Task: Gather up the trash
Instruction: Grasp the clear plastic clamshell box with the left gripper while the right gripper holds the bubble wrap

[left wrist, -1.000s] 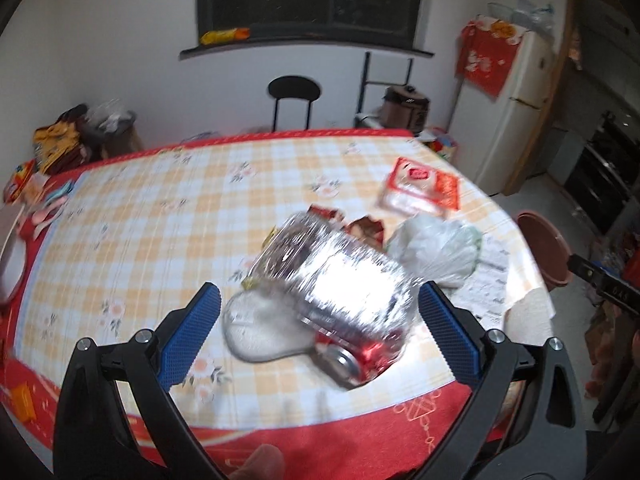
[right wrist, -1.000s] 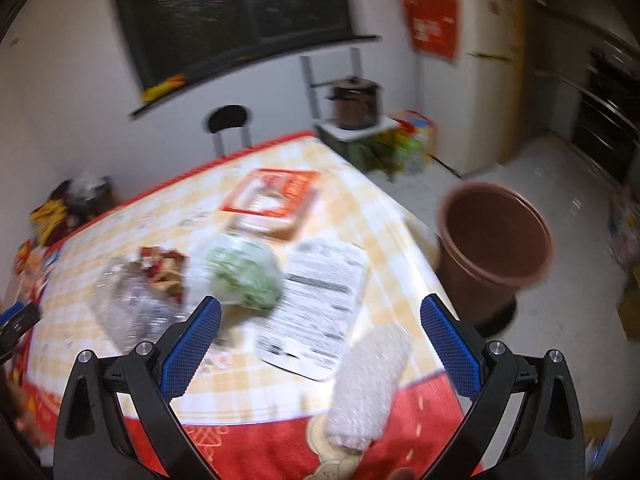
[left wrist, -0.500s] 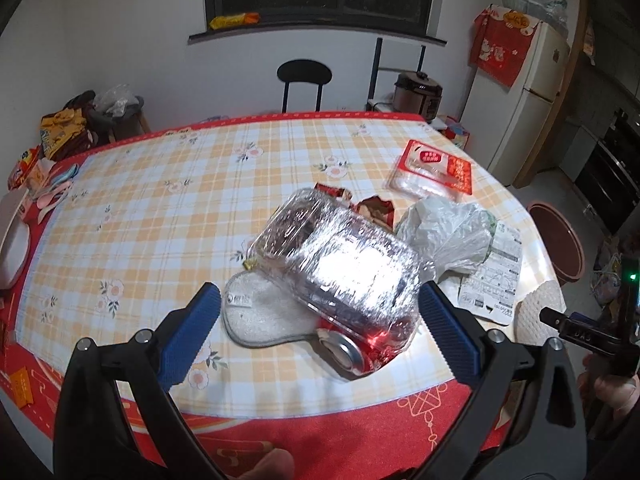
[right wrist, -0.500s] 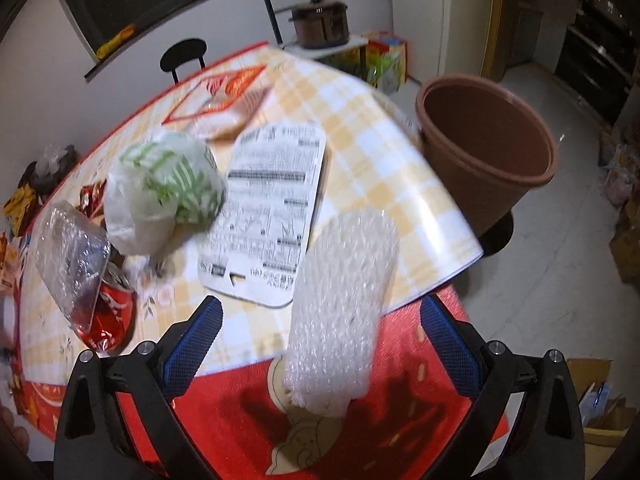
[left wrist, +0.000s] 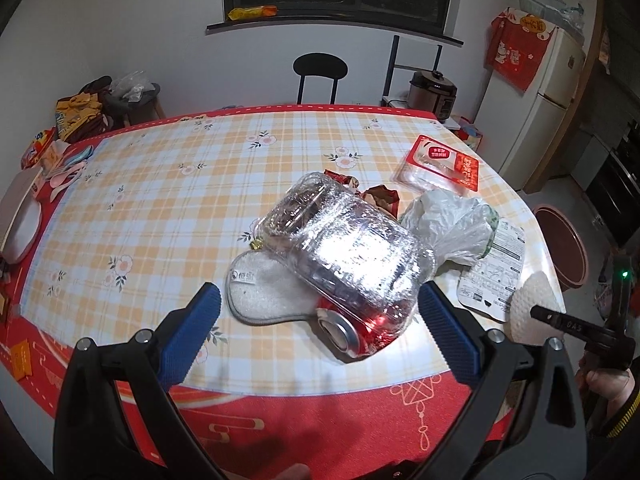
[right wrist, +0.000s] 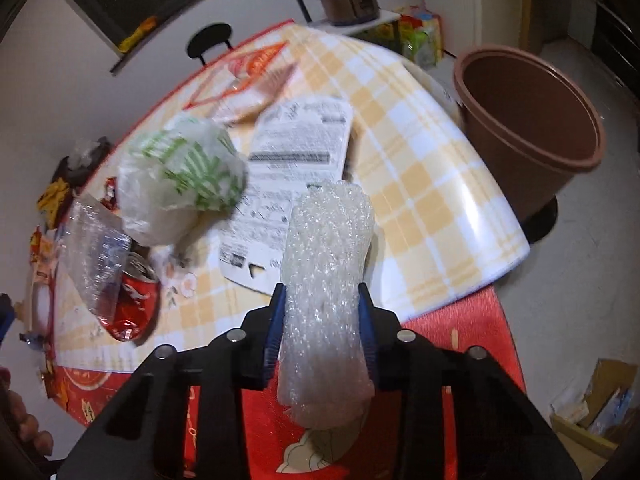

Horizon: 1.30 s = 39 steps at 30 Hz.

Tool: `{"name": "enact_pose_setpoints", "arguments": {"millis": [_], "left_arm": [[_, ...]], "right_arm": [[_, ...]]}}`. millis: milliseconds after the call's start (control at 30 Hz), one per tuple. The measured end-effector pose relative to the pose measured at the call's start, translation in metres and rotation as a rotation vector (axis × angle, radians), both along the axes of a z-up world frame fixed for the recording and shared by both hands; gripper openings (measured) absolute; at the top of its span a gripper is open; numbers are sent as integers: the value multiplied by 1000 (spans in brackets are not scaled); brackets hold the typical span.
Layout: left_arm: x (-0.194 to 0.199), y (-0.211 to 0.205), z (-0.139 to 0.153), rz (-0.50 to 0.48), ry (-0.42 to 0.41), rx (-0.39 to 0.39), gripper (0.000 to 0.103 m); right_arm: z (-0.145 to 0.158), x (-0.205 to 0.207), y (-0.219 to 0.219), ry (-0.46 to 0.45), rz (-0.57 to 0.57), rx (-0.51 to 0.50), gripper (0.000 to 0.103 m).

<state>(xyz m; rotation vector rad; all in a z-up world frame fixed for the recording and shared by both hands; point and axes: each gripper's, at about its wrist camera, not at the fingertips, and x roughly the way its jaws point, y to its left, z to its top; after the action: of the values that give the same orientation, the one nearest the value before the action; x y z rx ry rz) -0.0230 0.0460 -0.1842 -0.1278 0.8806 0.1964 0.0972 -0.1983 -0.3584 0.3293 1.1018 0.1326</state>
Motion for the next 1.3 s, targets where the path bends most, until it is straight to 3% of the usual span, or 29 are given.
{"name": "enact_pose_setpoints", "arguments": {"millis": [233,467,600,800,1000,1167,1300], "left_arm": [[-6,-9,-4,61,19,-47,97],[-16,0,-17,198,34,-191,96],[-24,1,-21,242,25,-235,89],[-28,18,-27,262,14,-310,82],[-4,39,-39,230,15,-393,74],[24,63,-67,227,14,-569,74],[41,74,-84,222,13,-616,71]], "right_arm": [[25,0,-9,-110,83,38,33],[42,-4,-21,-196,189,32,33],[44,-2,-24,-212,225,28,33],[45,3,-15,-211,237,32,33],[54,2,1,-213,230,-14,33],[64,-1,0,-218,178,-62,33],[64,-5,2,-201,144,-105,33]]}}
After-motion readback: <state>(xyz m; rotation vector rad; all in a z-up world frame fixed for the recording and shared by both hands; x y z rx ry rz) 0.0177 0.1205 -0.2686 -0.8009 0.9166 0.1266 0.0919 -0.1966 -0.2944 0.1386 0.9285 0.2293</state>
